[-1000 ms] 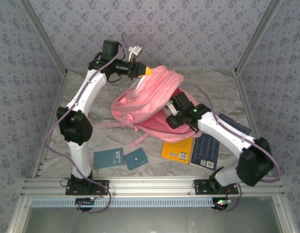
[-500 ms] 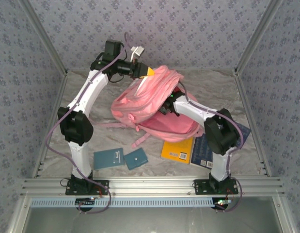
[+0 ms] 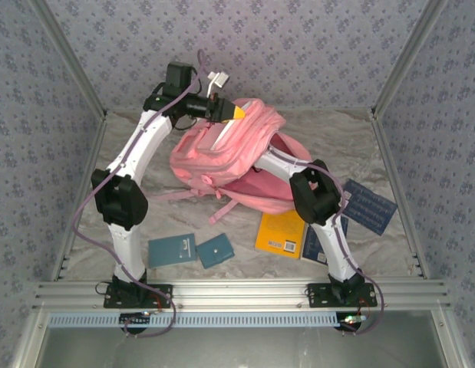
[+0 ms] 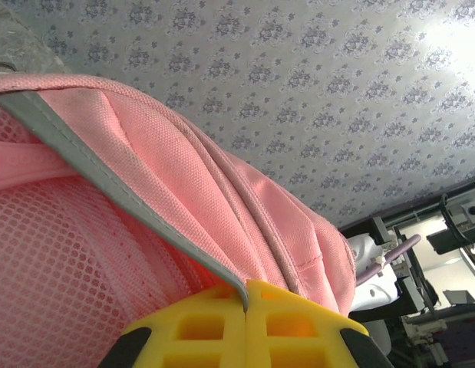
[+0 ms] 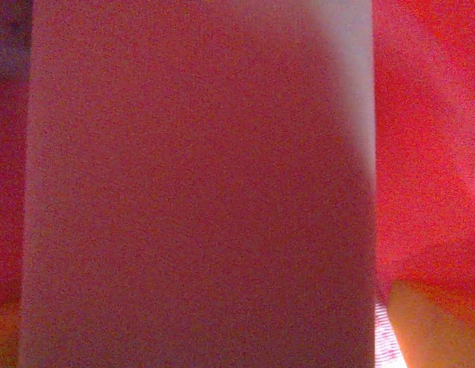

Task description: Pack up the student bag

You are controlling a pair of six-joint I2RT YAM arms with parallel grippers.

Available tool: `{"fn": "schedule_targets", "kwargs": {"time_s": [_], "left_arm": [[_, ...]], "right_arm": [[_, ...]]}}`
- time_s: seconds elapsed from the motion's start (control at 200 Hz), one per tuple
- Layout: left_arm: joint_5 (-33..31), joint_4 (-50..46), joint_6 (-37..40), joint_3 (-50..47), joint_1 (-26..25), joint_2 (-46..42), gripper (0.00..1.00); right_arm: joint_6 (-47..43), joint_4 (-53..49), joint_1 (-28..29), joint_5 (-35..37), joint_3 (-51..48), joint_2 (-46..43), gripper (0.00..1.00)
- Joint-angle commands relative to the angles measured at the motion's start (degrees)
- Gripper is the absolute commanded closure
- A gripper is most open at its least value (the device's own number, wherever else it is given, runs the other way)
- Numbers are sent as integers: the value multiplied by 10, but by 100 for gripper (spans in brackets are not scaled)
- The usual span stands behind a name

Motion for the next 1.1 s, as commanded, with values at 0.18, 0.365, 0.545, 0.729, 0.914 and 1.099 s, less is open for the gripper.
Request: {"fn": "schedule_targets", "kwargs": {"time_s": [0.18, 0.365, 0.545, 0.729, 0.914, 1.099], "left_arm": [[21, 62, -17, 12, 37, -35, 100], [-7, 70, -41, 16, 52, -13, 100], [-30, 78, -58, 16, 60, -2, 100], [-49, 99, -89, 14, 74, 0, 100], [-53, 128, -117, 6, 82, -3, 100], [-63, 143, -138, 8, 86, 1, 100]], "right_arm": [[-142, 216, 14, 125, -137, -78, 0], [-140, 308, 23, 47, -284, -167, 0], [-116, 354, 21, -17, -367, -222, 0], [-83, 367, 18, -50, -412, -249, 0], [-37, 358, 11, -36, -431, -270, 0], [45, 309, -9, 43, -438, -299, 1]]}}
